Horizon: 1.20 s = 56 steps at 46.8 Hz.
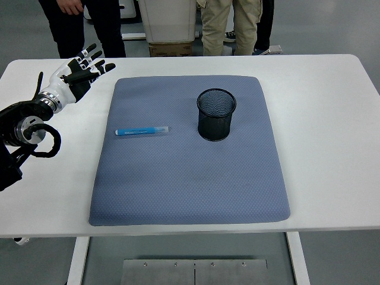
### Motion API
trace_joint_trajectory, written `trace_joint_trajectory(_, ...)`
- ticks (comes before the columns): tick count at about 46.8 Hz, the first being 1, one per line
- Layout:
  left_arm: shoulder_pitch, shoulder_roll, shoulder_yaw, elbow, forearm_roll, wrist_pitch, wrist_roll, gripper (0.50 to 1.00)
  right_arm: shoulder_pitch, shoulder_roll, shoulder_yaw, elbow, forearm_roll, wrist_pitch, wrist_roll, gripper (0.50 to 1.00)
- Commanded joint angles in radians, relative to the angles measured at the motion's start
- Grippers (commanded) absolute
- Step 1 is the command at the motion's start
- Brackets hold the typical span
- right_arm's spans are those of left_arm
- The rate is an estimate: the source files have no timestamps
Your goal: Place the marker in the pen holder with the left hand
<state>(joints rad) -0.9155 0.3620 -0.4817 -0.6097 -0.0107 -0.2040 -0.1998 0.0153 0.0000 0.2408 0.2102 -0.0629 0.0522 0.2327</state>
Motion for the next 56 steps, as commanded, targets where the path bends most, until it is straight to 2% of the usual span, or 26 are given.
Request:
trace_joint_trajectory(1,0.001,0.000,0.000,-0.001,0.000,0.000,0.000,1.000,0.000,0.000,0.000,0.000,0.000,0.000,0.000,1.000)
trace_joint_trajectory(56,0.007,0.003,-0.001,0.005,0.018,0.003,0.002,1.000,0.000,0.000,0.000,0.000,0.000,0.000,0.000,1.000)
